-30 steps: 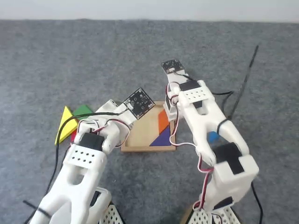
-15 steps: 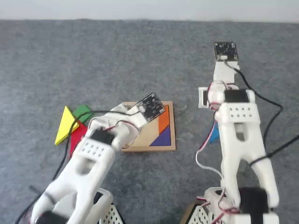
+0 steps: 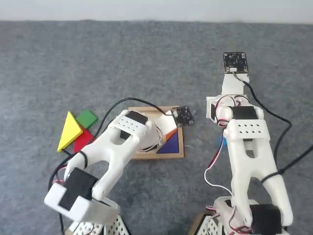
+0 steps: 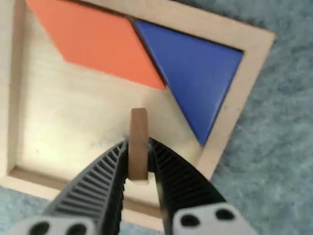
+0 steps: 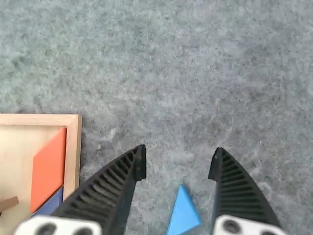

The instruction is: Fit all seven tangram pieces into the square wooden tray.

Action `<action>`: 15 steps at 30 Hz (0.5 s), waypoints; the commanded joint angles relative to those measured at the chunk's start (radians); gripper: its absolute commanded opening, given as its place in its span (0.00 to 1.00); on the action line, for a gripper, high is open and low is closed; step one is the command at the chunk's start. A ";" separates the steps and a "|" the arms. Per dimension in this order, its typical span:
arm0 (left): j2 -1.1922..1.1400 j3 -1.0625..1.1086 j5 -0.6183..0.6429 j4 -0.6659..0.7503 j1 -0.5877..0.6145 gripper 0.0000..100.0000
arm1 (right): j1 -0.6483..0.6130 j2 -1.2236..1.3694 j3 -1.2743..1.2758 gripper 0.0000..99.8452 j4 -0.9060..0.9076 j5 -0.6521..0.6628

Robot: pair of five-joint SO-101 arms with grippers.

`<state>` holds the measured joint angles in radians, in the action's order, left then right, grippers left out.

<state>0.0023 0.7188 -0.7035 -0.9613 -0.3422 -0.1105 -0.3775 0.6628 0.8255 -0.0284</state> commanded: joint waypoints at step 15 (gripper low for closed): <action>0.011 -0.124 -0.031 -0.187 0.061 0.29 | -0.039 -0.059 0.003 0.23 -0.022 -0.006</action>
<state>0.0023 0.6452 -0.7250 -1.1270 -0.3084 -0.1366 -0.3821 0.6767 0.8255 -0.0284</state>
